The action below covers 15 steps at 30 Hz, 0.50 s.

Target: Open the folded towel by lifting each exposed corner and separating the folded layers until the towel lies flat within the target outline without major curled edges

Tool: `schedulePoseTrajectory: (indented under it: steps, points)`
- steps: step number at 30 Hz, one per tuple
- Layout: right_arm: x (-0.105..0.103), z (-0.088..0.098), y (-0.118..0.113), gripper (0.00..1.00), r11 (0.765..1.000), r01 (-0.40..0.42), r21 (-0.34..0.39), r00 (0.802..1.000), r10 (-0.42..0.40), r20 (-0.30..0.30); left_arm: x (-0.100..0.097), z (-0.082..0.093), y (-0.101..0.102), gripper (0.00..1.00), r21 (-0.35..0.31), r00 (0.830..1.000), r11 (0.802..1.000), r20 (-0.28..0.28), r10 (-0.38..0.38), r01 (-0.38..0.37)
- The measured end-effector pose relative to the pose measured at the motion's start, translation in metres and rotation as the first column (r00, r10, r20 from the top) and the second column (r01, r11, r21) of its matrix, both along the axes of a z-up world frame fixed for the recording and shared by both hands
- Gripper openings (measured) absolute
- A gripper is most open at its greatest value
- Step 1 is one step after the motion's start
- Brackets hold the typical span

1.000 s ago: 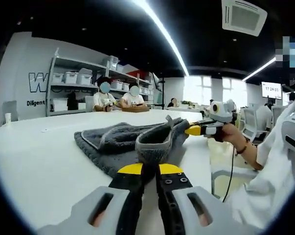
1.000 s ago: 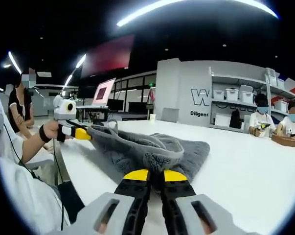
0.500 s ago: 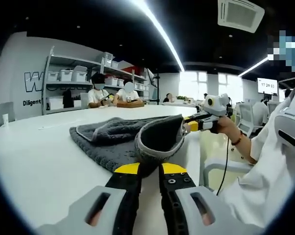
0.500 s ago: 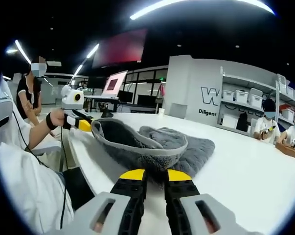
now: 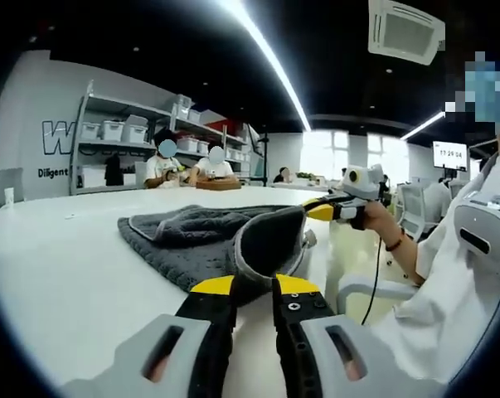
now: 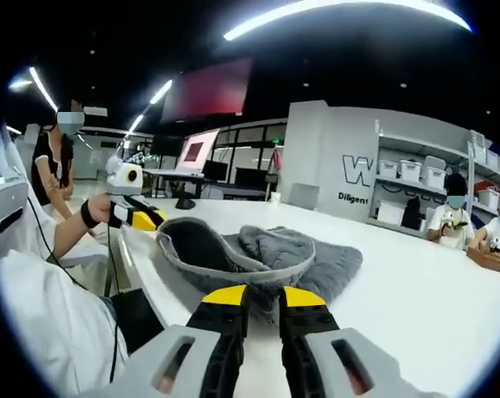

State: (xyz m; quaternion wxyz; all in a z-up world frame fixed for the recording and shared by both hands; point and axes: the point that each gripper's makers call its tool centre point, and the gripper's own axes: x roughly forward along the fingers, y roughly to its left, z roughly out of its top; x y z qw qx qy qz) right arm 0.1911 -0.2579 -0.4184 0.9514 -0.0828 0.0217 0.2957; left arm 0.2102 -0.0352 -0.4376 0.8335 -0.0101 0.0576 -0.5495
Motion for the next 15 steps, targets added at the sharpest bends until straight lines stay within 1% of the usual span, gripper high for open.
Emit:
schedulePoseTrajectory:
  steps: [1,5,7,9,11,12,14,15]
  points:
    - [0.001,0.002,0.000,0.09,1.000,0.003,0.011,1.000,-0.003,0.001,-0.001,0.001,0.000,0.15,-0.003,1.000,1.000,0.004,0.001,-0.001]
    - [0.001,0.003,0.004,0.09,1.000,-0.003,0.007,1.000,0.003,0.000,-0.002,0.003,0.000,0.14,-0.012,1.000,1.000,0.006,0.000,0.000]
    - [0.001,0.005,0.005,0.08,1.000,-0.009,0.000,1.000,0.009,0.010,-0.004,0.004,-0.001,0.12,-0.015,1.000,1.000,0.013,-0.003,0.003]
    - [0.002,0.012,0.006,0.08,1.000,0.000,0.023,0.999,-0.001,0.034,0.000,0.009,-0.001,0.11,-0.036,0.999,0.999,0.031,0.020,-0.019]
    - [0.002,0.016,0.008,0.08,0.999,0.002,0.034,0.999,-0.003,0.043,0.001,0.008,-0.001,0.11,-0.045,0.999,0.999,0.014,0.029,-0.028]
    - [0.003,0.018,0.008,0.08,0.999,0.002,0.035,0.999,-0.004,0.046,0.004,0.012,-0.001,0.12,-0.059,0.999,0.998,0.029,0.041,-0.039]
    - [0.005,0.020,0.009,0.08,0.999,0.013,0.032,0.998,-0.015,0.054,0.004,0.014,-0.001,0.12,-0.071,0.999,0.997,0.028,0.040,-0.038]
    - [0.008,0.022,0.008,0.07,1.000,0.024,0.019,0.997,-0.025,0.072,0.004,0.016,-0.004,0.11,-0.081,0.999,0.996,0.023,0.036,-0.034]
